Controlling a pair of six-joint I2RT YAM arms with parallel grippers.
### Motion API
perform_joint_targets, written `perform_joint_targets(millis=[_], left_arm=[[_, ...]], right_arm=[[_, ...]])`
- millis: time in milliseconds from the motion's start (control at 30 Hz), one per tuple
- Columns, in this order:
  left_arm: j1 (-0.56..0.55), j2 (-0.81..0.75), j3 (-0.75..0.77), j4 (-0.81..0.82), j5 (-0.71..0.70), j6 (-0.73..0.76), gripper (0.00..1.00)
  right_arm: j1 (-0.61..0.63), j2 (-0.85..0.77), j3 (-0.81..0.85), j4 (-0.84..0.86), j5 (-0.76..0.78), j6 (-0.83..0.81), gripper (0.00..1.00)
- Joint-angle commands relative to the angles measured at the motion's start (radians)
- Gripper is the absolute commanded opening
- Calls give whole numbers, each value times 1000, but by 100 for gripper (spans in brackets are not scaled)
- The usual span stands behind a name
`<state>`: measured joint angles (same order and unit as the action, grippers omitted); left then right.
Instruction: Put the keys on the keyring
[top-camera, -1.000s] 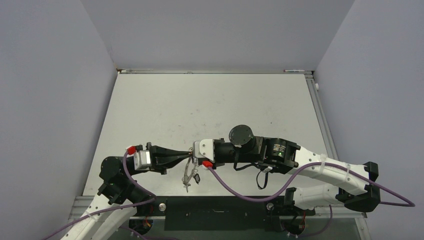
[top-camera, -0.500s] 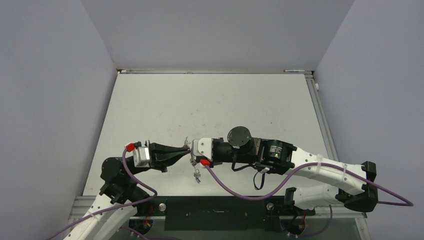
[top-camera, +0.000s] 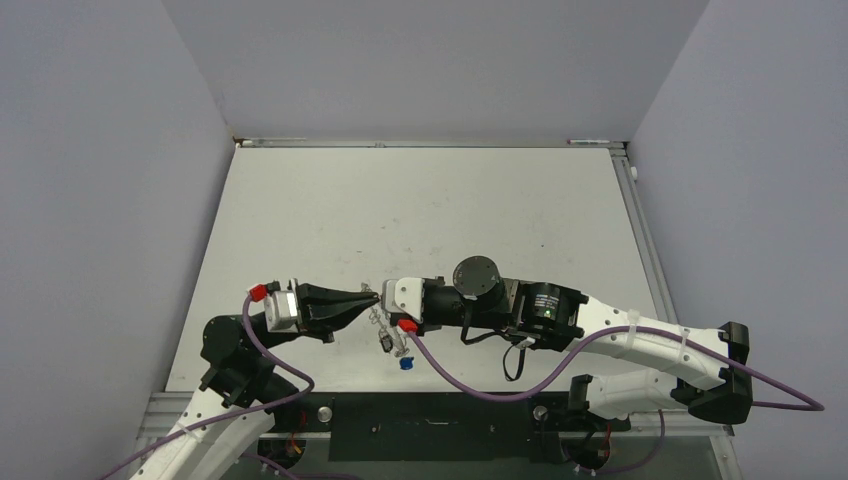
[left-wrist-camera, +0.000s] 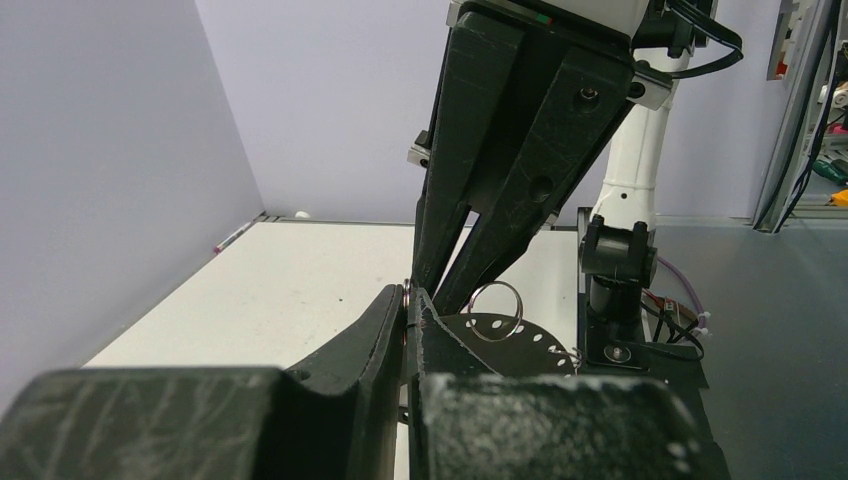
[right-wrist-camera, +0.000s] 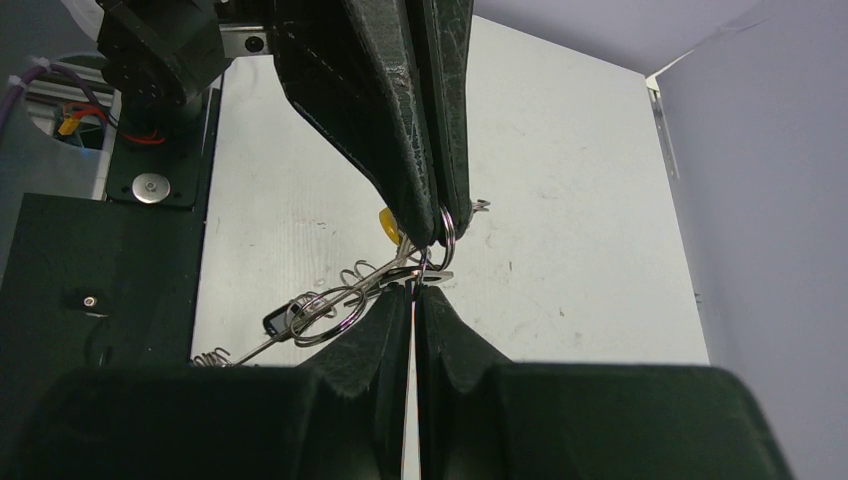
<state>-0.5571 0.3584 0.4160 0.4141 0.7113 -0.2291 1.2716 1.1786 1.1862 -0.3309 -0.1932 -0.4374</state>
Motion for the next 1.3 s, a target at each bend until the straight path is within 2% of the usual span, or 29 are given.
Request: perform_joint_targets(millis=[0, 467, 700, 967, 1267], left_arm=[[8, -4, 20, 97, -33, -12, 0], [14, 10, 30, 48, -65, 14, 0], [13, 37, 44, 15, -56, 25, 0], [13, 25, 46, -1, -54, 28, 0], [13, 32, 50, -4, -31, 24, 0]], right_arm=[[7, -25, -8, 44, 24, 6, 5], [56, -11, 38, -5, 122, -9, 5], [140, 29, 70, 6, 282, -38, 5], [152, 39, 69, 21, 424, -67, 5], [153, 14, 84, 22, 438, -94, 5]])
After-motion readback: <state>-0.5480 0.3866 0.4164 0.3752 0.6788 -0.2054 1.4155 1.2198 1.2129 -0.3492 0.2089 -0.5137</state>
